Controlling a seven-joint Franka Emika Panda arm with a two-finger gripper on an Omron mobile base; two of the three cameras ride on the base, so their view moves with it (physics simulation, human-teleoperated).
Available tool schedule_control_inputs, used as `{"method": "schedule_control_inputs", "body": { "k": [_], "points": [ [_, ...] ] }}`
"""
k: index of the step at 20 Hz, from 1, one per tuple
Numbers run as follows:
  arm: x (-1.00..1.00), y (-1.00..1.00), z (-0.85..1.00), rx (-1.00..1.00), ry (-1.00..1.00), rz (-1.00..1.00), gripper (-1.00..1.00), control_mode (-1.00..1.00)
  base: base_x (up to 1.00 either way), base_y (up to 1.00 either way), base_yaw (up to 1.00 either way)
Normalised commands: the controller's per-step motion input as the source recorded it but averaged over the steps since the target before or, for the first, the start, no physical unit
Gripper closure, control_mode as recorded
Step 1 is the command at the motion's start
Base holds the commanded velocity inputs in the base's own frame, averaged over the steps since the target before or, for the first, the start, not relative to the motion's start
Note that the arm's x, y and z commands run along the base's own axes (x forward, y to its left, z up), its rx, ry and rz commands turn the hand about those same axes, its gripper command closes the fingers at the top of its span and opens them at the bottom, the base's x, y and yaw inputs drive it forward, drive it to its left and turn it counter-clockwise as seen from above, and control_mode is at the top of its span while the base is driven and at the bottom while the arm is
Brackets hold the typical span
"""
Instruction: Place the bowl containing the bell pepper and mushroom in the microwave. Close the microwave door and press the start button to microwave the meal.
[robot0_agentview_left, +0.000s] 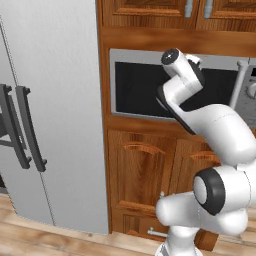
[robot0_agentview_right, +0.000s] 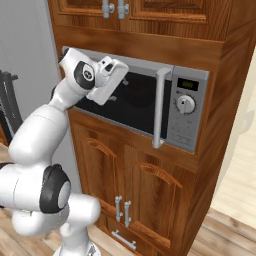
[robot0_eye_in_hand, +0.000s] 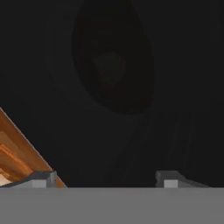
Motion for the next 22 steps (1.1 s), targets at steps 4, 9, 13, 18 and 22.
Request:
{"method": "schedule_control_inputs", "body": {
  "k": [4, 9, 13, 18, 22],
  "points": [
    [-0.41, 0.0, 0.04, -0.08, 0.0, 0.02, -1.0, -1.0, 0.0, 0.0, 0.0],
    [-1.0, 0.0, 0.0, 0.0, -0.06, 0.12, -1.0, -1.0, 0.0, 0.0, 0.0],
    [-1.0, 0.0, 0.0, 0.02, -0.19, 0.09, -1.0, -1.0, 0.0, 0.0, 0.0],
    [-0.92, 0.0, 0.0, 0.22, -0.35, -0.04, -1.0, -1.0, 0.0, 0.0, 0.0],
    [-0.79, -0.04, 0.0, 0.4, -0.4, -0.24, -1.0, -1.0, 0.0, 0.0, 0.0]
  ]
}}
